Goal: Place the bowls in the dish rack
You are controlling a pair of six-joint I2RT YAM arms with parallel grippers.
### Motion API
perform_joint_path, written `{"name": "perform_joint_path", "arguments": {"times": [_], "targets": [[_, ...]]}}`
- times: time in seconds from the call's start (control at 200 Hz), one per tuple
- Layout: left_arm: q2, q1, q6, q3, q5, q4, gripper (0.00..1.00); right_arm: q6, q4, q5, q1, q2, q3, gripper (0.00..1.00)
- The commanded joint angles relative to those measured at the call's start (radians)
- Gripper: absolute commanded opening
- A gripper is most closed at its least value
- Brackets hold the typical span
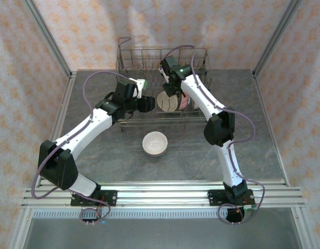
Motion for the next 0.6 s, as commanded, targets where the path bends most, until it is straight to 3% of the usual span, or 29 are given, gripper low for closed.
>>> {"name": "perform_joint_path", "arguments": {"times": [0.0,0.31,0.595], "targets": [[0.013,-0.003,0.021,0.032,0.007,-0.02,0.51,-0.021,-0.017,-0.037,0.012,-0.042,-0.028,0.48],[0.03,-0.002,0.037,0.041,0.004,-0.035,0.51,-0.01,0.013,0.035,-0.002,-0.044,-0.045,0.49],[0.054,-0.002,0.045,0.058,0.01,-0.044,0.51,0.005,0.036,0.016,-0.028,-0.08,-0.062,0.49]]}}
